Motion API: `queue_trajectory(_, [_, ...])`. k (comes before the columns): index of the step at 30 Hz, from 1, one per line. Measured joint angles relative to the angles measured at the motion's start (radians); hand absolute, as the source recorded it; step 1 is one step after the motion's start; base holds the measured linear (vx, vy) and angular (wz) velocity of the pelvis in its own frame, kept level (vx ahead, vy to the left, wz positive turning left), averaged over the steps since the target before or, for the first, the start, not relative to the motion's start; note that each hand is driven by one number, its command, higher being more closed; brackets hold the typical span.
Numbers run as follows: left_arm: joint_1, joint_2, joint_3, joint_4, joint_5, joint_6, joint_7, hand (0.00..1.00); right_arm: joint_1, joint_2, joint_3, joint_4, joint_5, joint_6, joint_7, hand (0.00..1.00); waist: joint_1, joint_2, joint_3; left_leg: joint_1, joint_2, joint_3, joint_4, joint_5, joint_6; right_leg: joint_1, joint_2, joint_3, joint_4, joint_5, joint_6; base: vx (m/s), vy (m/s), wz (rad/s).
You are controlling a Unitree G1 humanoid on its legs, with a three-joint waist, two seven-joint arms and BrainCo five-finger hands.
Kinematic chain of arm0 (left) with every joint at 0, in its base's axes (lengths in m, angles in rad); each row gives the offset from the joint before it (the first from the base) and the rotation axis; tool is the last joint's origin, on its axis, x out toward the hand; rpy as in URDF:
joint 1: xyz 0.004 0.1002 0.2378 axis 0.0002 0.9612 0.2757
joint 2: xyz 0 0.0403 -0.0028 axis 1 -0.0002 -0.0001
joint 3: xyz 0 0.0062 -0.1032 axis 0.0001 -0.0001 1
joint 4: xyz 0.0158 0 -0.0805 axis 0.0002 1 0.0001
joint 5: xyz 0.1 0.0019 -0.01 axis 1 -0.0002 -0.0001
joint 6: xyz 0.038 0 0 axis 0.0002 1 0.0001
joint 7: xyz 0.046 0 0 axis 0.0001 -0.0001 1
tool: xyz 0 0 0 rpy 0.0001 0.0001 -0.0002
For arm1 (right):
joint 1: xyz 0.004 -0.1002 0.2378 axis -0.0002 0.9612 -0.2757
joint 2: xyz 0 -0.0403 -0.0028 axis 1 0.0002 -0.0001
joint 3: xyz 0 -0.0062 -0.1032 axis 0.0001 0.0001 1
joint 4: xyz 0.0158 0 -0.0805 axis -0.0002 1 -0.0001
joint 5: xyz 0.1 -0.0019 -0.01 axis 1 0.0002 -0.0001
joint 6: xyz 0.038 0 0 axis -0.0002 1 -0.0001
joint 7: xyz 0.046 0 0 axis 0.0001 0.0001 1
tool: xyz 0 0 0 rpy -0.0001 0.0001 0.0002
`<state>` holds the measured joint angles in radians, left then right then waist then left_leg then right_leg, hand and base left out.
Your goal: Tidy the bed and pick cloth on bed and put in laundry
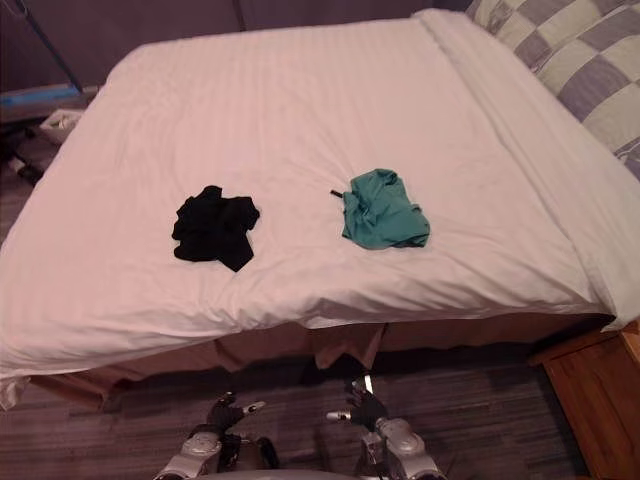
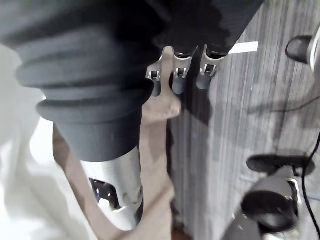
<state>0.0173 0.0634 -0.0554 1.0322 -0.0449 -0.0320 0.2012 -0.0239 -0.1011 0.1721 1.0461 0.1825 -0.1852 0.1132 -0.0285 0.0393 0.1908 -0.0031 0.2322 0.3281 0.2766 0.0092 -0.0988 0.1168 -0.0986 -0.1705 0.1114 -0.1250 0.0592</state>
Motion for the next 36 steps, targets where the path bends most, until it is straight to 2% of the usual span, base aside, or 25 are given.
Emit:
queue_trajectory(2, [0.016, -0.009, 0.032, 0.007, -0.04, 0.018, 0.018, 0.0, 0.011, -0.011, -0.099, 0.0, -0.007, 0.002, -0.058, 0.0, -0.018, 0.023, -0.009, 0.059, -0.008, 0.012, -0.128, 0.001, 0.0, -0.005, 0.015, 0.001, 0.003, -0.002, 0.001, 0.01, -0.017, -0.05])
queue_trajectory(3, [0.011, -0.012, 0.075, 0.02, -0.055, 0.037, 0.036, 0.0, 0.025, -0.029, -0.206, 0.004, -0.005, 0.025, -0.12, 0.0, -0.017, 0.029, -0.011, 0.07, -0.007, 0.015, -0.185, 0.002, -0.002, -0.02, 0.024, -0.017, 0.012, -0.002, 0.001, -0.02, 0.014, 0.33])
queue_trajectory(5, [0.015, -0.008, 0.145, 0.021, -0.057, 0.062, 0.063, 0.0, 0.055, -0.045, -0.307, 0.01, -0.002, 0.042, -0.183, 0.0, -0.011, 0.028, -0.011, 0.074, -0.007, 0.001, -0.206, 0.008, -0.012, -0.02, 0.025, -0.042, 0.02, -0.002, 0.001, -0.04, 0.014, 0.38])
queue_trajectory(6, [0.043, 0.009, 0.232, 0.021, -0.049, 0.071, 0.085, 0.0, 0.075, -0.066, -0.4, 0.009, -0.004, 0.041, -0.24, 0.0, -0.007, 0.009, -0.006, 0.088, -0.011, 0.001, -0.227, 0.013, -0.018, -0.018, 0.022, -0.046, 0.036, -0.007, 0.0, -0.05, 0.018, 0.19])
queue_trajectory(8, [0.083, 0.056, 0.307, 0.02, -0.018, 0.072, 0.11, 0.0, 0.082, -0.099, -0.485, -0.018, -0.009, 0.038, -0.292, 0.0, -0.01, -0.009, -0.015, 0.114, -0.025, 0.006, -0.276, 0.038, -0.017, -0.019, 0.014, -0.047, 0.048, -0.013, 0.005, -0.06, 0.026, 0.07])
queue_trajectory(11, [0.094, 0.157, 0.396, 0.001, -0.006, 0.046, 0.152, 0.0, 0.093, -0.183, -0.561, -0.107, -0.049, 0.022, -0.335, 0.0, -0.008, -0.006, -0.026, 0.14, -0.043, 0.019, -0.351, 0.061, -0.014, -0.035, -0.001, -0.052, 0.072, -0.031, 0.013, -0.12, 0.022, 0.08])
queue_trajectory(13, [0.087, 0.262, 0.434, -0.084, -0.001, -0.023, 0.176, 0.0, 0.093, -0.255, -0.567, -0.222, -0.12, -0.006, -0.37, 0.0, -0.01, 0.008, -0.04, 0.126, -0.052, 0.035, -0.377, 0.059, -0.016, -0.05, -0.009, -0.055, 0.075, -0.038, 0.021, -0.1, 0.018, 0.16])
queue_trajectory(15, [0.057, 0.327, 0.439, -0.139, 0.0, -0.073, 0.194, 0.0, 0.091, -0.298, -0.556, -0.293, -0.179, -0.006, -0.402, 0.0, -0.011, 0.014, -0.047, 0.11, -0.059, 0.034, -0.378, 0.059, -0.016, -0.068, -0.01, -0.049, 0.072, -0.038, 0.021, -0.05, 0.02, 0.19])
queue_trajectory(17, [-0.008, 0.415, 0.437, -0.23, 0.017, -0.132, 0.231, 0.0, 0.067, -0.342, -0.524, -0.38, -0.25, 0.008, -0.441, 0.0, -0.011, 0.021, -0.058, 0.087, -0.064, 0.031, -0.378, 0.059, -0.016, -0.079, -0.01, -0.044, 0.052, -0.038, 0.022, 0.01, 0.028, 0.19])
queue_trajectory(19, [-0.056, 0.469, 0.4, -0.332, 0.039, -0.153, 0.259, 0.0, 0.038, -0.361, -0.483, -0.45, -0.302, 0.031, -0.445, 0.0, -0.01, 0.017, -0.061, 0.075, -0.07, 0.025, -0.378, 0.06, -0.015, -0.087, -0.01, -0.032, 0.041, -0.028, 0.025, 0.1, 0.036, 0.07])
queue_trajectory(22, [-0.128, 0.522, 0.333, -0.474, 0.068, -0.149, 0.255, 0.0, -0.013, -0.385, -0.443, -0.519, -0.376, 0.07, -0.44, 0.0, -0.011, 0.01, -0.066, 0.072, -0.081, 0.016, -0.371, 0.082, 0.002, -0.086, -0.015, -0.019, 0.026, -0.001, 0.033, 0.14, 0.035, -0.04])
queue_trajectory(25, [-0.223, 0.564, 0.274, -0.612, 0.081, -0.136, 0.203, 0.0, -0.08, -0.44, -0.395, -0.567, -0.43, 0.086, -0.421, 0.0, -0.019, 0.001, -0.073, 0.065, -0.095, 0.018, -0.37, 0.095, 0.018, -0.084, -0.025, -0.012, 0.025, 0.011, 0.027, 0.21, 0.028, -0.02])
queue_trajectory(29, [-0.337, 0.592, 0.175, -0.622, 0.086, -0.115, 0.146, 0.0, -0.19, -0.497, -0.307, -0.601, -0.441, 0.087, -0.389, 0.0, -0.032, -0.002, -0.072, 0.076, -0.09, 0.032, -0.37, 0.095, 0.018, -0.088, -0.021, 0.012, 0.042, 0.014, 0.024, 0.12, 0.001, -0.06])
queue_trajectory(30, [-0.398, 0.593, 0.123, -0.599, 0.092, -0.103, 0.13, 0.0, -0.251, -0.506, -0.269, -0.6, -0.442, 0.087, -0.381, 0.0, -0.036, -0.006, -0.068, 0.069, -0.088, 0.037, -0.37, 0.095, 0.018, -0.099, -0.018, 0.018, 0.043, 0.014, 0.024, 0.08, -0.008, -0.21])
queue_trajectory(32, [-0.499, 0.601, 0.053, -0.553, 0.1, -0.089, 0.122, 0.0, -0.353, -0.508, -0.222, -0.601, -0.439, 0.086, -0.372, 0.0, -0.035, -0.017, -0.04, 0.042, -0.081, 0.054, -0.358, 0.095, 0.018, -0.136, -0.013, 0.041, 0.05, 0.017, 0.019, 0.0, -0.007, -0.27])
queue_trajectory(34, [-0.668, 0.609, 0.003, -0.477, 0.119, -0.046, 0.121, 0.0, -0.505, -0.515, -0.169, -0.602, -0.428, 0.084, -0.373, 0.0, -0.039, -0.039, 0.047, -0.027, -0.066, 0.074, -0.319, 0.095, 0.018, -0.214, -0.005, 0.068, 0.067, 0.038, 0.002, -0.1, -0.016, -0.33])
queue_trajectory(35, [-0.704, 0.609, -0.007, -0.457, 0.127, -0.036, 0.124, 0.0, -0.538, -0.518, -0.162, -0.604, -0.427, 0.084, -0.373, 0.0, -0.042, -0.043, 0.069, -0.043, -0.064, 0.079, -0.312, 0.095, 0.018, -0.231, -0.004, 0.073, 0.069, 0.044, 0.003, -0.1, -0.008, -0.35])
queue_trajectory(36, [-0.772, 0.607, -0.03, -0.415, 0.145, -0.012, 0.13, 0.0, -0.589, -0.518, -0.162, -0.619, -0.425, 0.087, -0.376, 0.0, -0.046, -0.048, 0.124, -0.062, -0.061, 0.091, -0.3, 0.095, 0.018, -0.257, -0.002, 0.093, 0.07, 0.059, 0.003, -0.08, 0.002, -0.32])
